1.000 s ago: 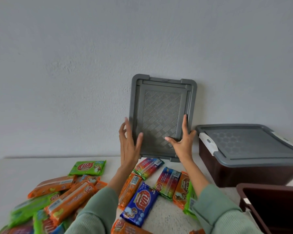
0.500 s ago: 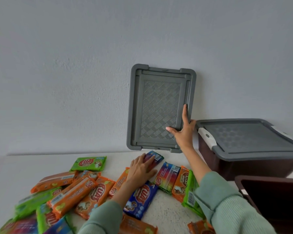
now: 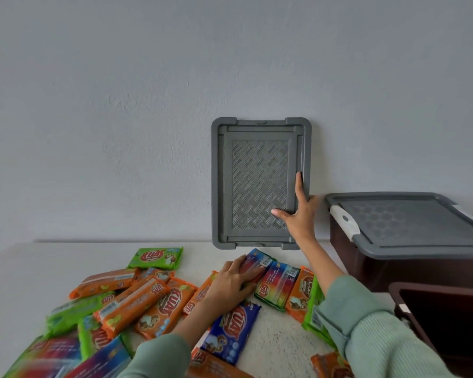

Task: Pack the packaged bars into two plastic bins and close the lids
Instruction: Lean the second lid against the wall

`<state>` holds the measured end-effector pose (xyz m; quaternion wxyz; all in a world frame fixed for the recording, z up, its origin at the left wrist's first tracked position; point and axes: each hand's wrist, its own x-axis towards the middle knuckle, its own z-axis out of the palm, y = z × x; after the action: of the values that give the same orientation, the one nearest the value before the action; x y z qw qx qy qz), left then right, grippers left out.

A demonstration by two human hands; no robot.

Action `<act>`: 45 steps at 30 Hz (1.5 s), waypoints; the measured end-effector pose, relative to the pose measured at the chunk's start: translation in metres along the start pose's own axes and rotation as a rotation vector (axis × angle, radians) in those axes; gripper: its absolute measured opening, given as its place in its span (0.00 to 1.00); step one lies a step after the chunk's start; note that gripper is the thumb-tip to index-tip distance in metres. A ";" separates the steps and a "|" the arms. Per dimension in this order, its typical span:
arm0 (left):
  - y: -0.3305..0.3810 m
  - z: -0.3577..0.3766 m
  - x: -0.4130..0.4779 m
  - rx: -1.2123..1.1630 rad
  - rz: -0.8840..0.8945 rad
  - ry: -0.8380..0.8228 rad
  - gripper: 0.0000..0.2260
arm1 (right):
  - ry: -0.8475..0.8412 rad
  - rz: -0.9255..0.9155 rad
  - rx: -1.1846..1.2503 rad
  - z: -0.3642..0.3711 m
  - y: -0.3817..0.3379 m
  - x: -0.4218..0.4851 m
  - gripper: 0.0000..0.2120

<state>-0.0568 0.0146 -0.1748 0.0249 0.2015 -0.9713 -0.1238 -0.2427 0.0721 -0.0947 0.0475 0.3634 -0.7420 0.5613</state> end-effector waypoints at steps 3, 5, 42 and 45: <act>0.001 0.000 -0.007 0.007 0.003 0.001 0.21 | 0.013 -0.012 -0.020 0.001 0.001 -0.002 0.52; 0.000 0.001 -0.011 0.010 0.009 0.002 0.21 | 0.018 -0.012 -0.015 0.002 0.003 -0.003 0.51; 0.011 0.004 -0.041 -0.027 -0.061 0.096 0.20 | 0.054 -0.006 -0.258 0.014 0.038 -0.026 0.48; 0.012 0.001 -0.041 -0.026 -0.061 0.079 0.21 | 0.045 0.006 -0.300 0.007 0.033 -0.030 0.46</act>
<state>-0.0238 0.0416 -0.1729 0.0622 0.2355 -0.9613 -0.1289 -0.2377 0.0844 -0.1376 0.1160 0.3372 -0.8175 0.4522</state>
